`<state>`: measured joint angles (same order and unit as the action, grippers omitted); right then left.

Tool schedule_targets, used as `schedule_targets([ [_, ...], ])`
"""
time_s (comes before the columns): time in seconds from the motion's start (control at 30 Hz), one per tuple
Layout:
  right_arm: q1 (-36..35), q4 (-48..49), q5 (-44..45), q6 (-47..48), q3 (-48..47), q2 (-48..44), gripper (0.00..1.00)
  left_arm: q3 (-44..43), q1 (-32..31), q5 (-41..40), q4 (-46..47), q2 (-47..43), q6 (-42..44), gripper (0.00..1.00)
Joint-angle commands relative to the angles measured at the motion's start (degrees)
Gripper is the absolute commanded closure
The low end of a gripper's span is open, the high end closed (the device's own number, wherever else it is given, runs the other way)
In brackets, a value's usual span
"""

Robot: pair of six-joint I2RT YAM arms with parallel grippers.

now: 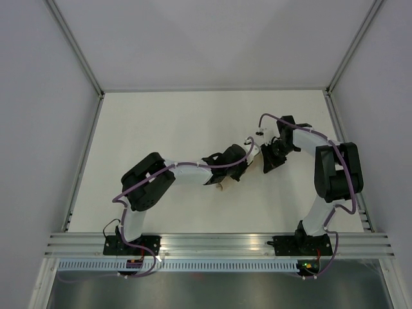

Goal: Fold the napkin, place the utensils inside, and roll it up
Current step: Adjust the napkin at the center of the board.

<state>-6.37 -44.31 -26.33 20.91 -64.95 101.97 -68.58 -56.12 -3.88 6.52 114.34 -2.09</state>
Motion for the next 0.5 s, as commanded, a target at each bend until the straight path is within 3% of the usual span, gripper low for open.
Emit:
schedule_targets([
  [0.0, -0.31, 1.69, 2.50, -3.94, -1.93, 2.79, 0.87, -0.32, -1.10, 0.19, -8.63, 4.48, -6.96, 0.78],
  [0.47, -3.21, 4.24, 5.93, -9.22, -11.68, 11.49, 0.90, -6.65, -1.80, -3.68, -11.01, 7.64, -18.47, 0.66],
])
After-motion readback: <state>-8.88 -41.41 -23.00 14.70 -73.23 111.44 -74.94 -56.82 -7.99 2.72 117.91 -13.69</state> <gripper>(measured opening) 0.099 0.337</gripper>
